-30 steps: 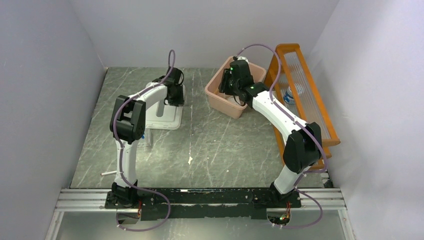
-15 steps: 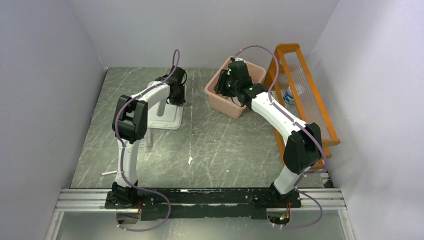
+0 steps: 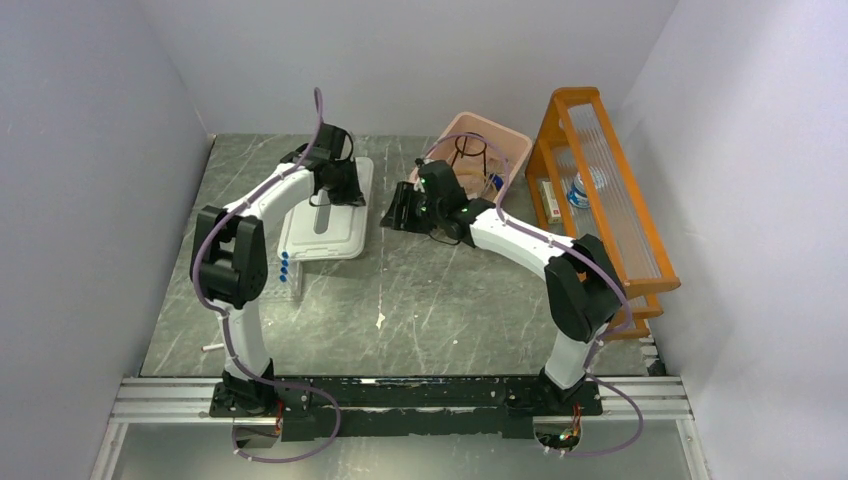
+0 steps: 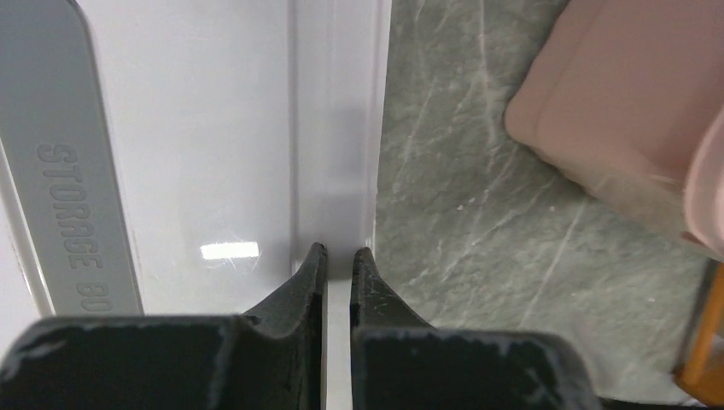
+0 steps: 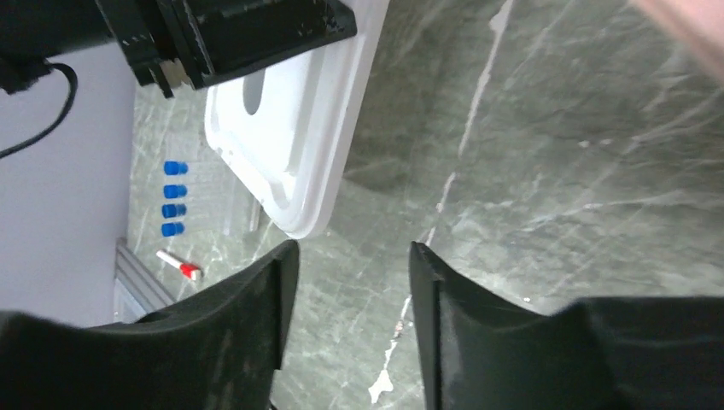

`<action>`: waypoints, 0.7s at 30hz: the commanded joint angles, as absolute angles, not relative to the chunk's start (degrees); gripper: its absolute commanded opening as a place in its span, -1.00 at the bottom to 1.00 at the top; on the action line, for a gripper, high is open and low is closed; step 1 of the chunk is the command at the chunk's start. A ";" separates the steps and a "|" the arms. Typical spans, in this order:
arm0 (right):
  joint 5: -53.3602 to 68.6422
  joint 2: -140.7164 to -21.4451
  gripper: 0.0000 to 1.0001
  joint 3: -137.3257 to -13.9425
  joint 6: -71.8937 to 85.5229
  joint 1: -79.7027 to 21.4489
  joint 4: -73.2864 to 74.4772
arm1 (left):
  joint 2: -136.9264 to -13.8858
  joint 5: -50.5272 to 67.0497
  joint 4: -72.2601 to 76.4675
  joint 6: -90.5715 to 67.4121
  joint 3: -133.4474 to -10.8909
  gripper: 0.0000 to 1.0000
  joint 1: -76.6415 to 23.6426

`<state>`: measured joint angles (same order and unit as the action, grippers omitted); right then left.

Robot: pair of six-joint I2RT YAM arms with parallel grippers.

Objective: Organize the chemistry lab equipment

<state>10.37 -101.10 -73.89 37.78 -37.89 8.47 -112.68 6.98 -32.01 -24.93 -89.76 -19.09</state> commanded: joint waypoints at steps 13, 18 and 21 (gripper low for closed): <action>14.68 -113.72 0.32 -75.54 45.18 -40.76 -8.34 | -108.50 15.88 -24.74 -29.03 -86.52 -0.91 -17.34; 18.23 -116.12 0.31 -75.69 49.23 -40.78 -15.17 | -108.50 17.29 -23.80 -29.42 -86.57 -0.90 -17.10; 20.93 -116.95 0.27 -74.83 52.25 -40.77 -20.98 | -108.63 18.00 -23.39 -29.77 -86.70 -0.91 -16.97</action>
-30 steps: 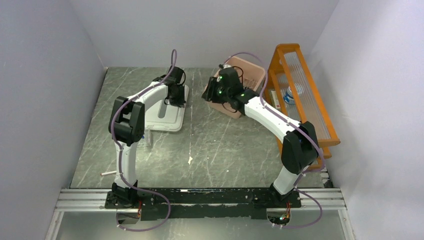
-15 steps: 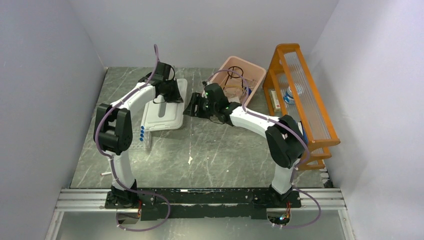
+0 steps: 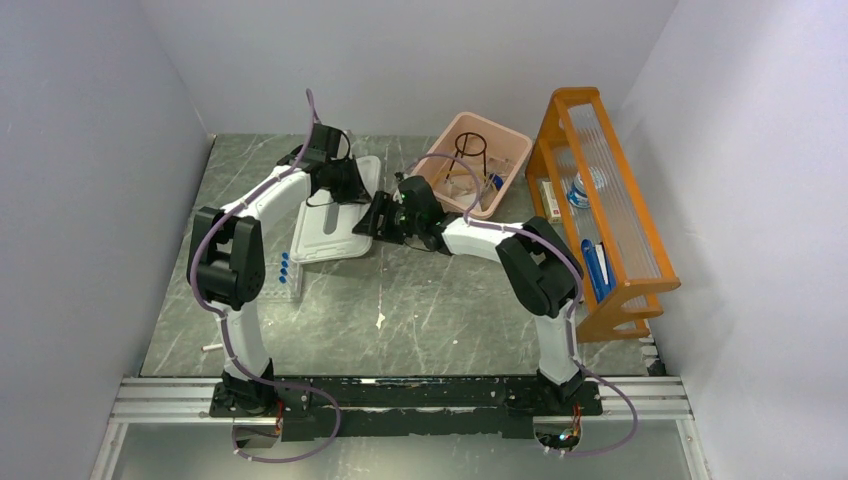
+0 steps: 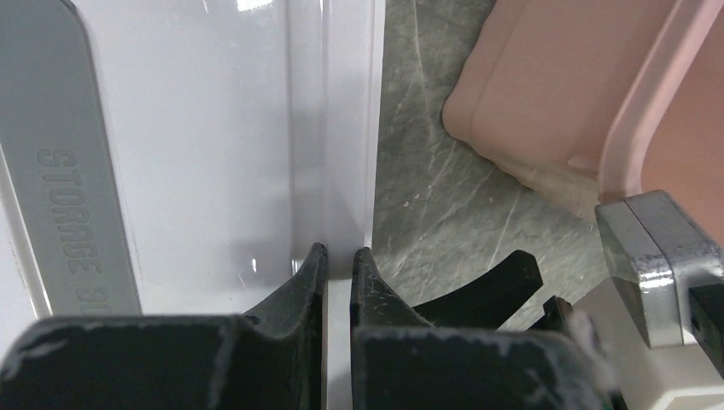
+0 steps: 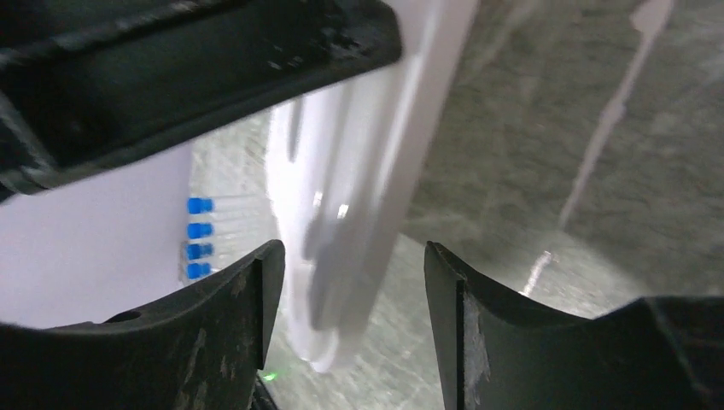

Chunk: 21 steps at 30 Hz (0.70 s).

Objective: Organize the chemistry lab equipment

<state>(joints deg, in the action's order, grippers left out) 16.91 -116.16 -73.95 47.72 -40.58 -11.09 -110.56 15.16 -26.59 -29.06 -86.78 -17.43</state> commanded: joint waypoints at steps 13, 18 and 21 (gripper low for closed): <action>19.45 -114.70 -1.00 -72.57 55.55 -39.20 -31.11 | -106.81 19.55 -24.77 -29.96 -90.45 -0.80 -16.03; 19.09 -111.48 -1.00 -73.63 53.40 -38.33 -30.20 | -105.57 19.75 -27.18 -29.03 -95.29 -0.23 -14.79; 19.25 -109.61 -1.00 -74.99 52.18 -38.17 -29.65 | -104.75 20.47 -28.81 -28.96 -98.42 0.04 -13.59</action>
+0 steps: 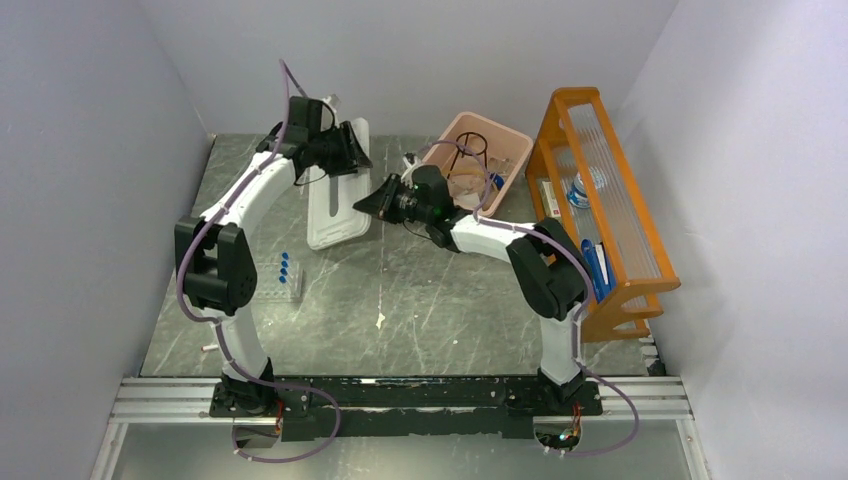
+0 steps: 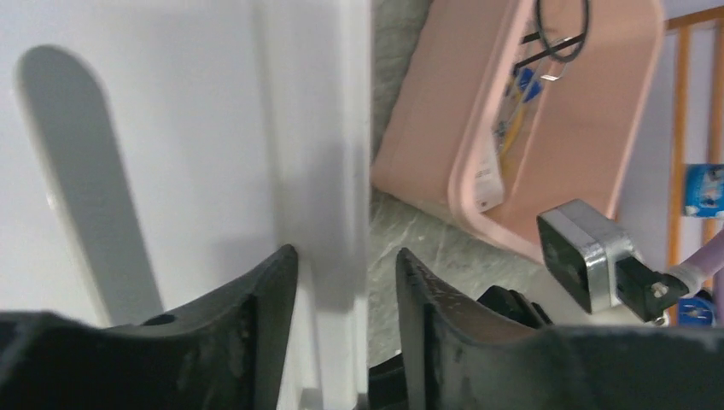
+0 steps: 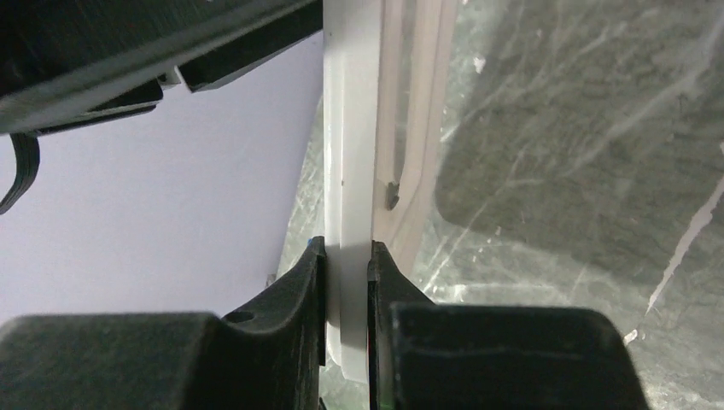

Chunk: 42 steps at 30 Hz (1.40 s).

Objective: Organize the chemistry lab equipment

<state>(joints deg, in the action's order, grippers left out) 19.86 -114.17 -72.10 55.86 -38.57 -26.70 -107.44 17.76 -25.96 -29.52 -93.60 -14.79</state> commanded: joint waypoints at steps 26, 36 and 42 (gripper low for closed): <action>4.59 -83.45 -1.00 -75.01 39.87 -24.64 -9.79 | -93.02 28.66 -22.19 -29.21 -93.67 0.32 -10.31; 6.15 -73.50 -1.00 -71.51 42.99 -14.08 -7.56 | -109.21 29.88 -17.59 -29.64 -99.20 0.31 -20.01; 8.31 -70.67 -1.00 -69.62 45.17 -12.11 -7.31 | -119.13 28.85 -16.15 -28.14 -104.19 0.31 -22.58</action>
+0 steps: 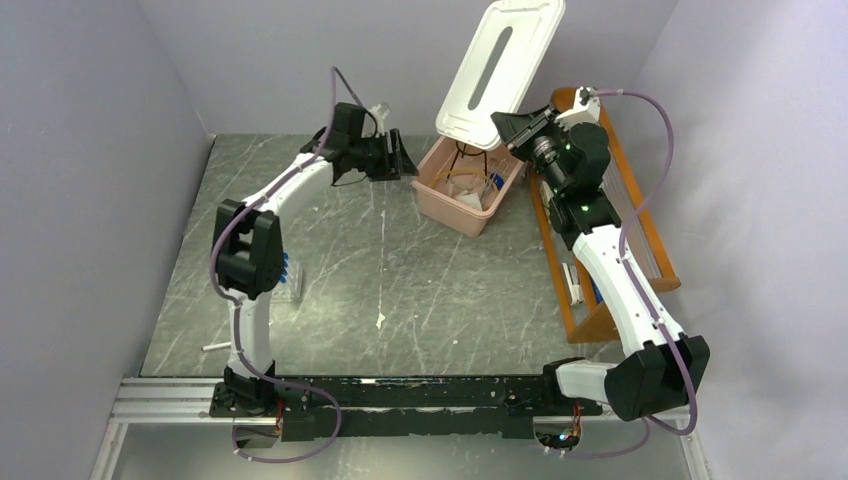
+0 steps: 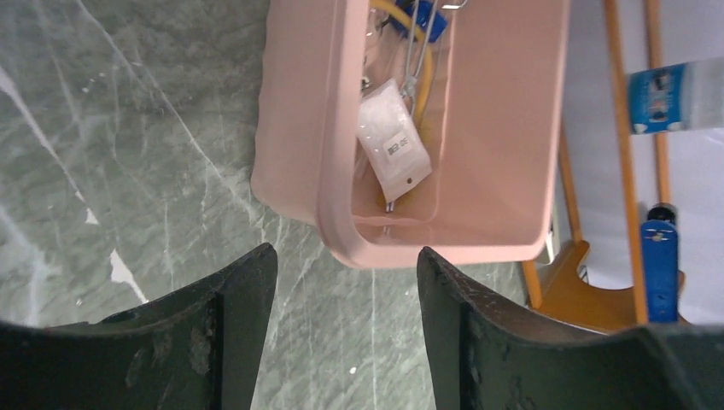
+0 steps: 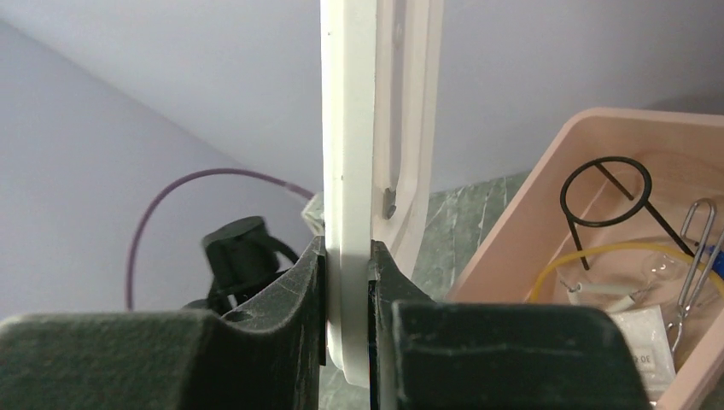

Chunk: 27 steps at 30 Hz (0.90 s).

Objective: Organize the chemistry lab equipment

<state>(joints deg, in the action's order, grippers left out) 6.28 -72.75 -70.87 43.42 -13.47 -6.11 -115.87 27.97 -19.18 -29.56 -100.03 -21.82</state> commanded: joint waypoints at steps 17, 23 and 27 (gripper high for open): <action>12.82 -67.43 -1.00 -63.75 50.36 -10.98 -7.93 | -126.05 20.94 -26.37 -26.64 -110.04 -0.38 -24.56; 12.83 -67.67 -1.00 -63.55 50.74 -10.96 -8.25 | -123.04 22.83 -28.80 -23.85 -106.86 -0.64 -24.60; 13.26 -68.13 -1.00 -63.31 51.19 -10.98 -8.79 | -120.44 23.24 -30.42 -23.24 -104.83 -0.85 -24.61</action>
